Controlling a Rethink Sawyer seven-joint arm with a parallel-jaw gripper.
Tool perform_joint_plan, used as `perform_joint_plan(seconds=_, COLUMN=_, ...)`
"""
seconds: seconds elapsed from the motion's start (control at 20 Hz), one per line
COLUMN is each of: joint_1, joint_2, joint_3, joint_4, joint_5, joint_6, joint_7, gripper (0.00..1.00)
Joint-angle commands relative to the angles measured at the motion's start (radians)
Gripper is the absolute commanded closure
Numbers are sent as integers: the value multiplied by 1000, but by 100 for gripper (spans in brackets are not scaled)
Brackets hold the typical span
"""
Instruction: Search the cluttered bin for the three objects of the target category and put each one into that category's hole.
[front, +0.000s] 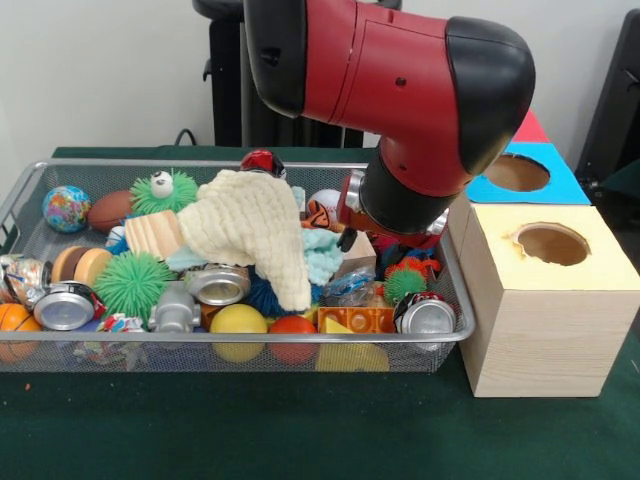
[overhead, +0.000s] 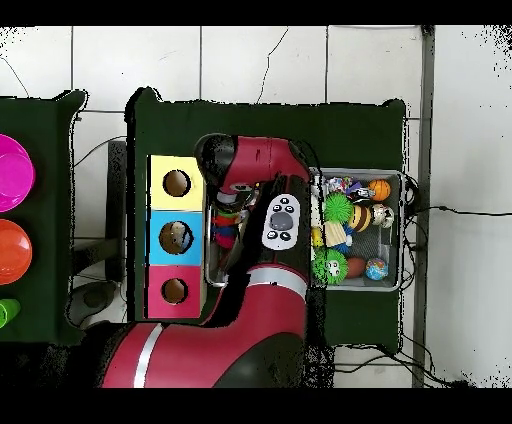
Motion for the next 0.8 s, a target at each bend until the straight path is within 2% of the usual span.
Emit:
perform_joint_plan(seconds=0.05, joint_1=-7, joint_2=39, joint_3=59, joint_4=44, joint_5=-67, joint_6=3, joint_7=0, gripper=0)
perform_joint_plan(seconds=0.1, joint_1=-8, joint_2=36, joint_3=64, joint_4=53, joint_5=-65, joint_6=-33, joint_7=10, gripper=0)
perform_joint_plan(seconds=0.3, joint_1=-9, joint_2=15, joint_3=64, joint_4=82, joint_5=-76, joint_6=-76, joint_7=19, gripper=0)
perform_joint_plan(seconds=0.4, joint_1=-7, joint_2=-18, joint_3=65, joint_4=127, joint_5=-77, joint_6=-108, joint_7=23, gripper=0)
perform_joint_plan(seconds=0.8, joint_1=-10, joint_2=-45, joint_3=84, joint_4=148, joint_5=-56, joint_6=-217, joint_7=50, gripper=0)
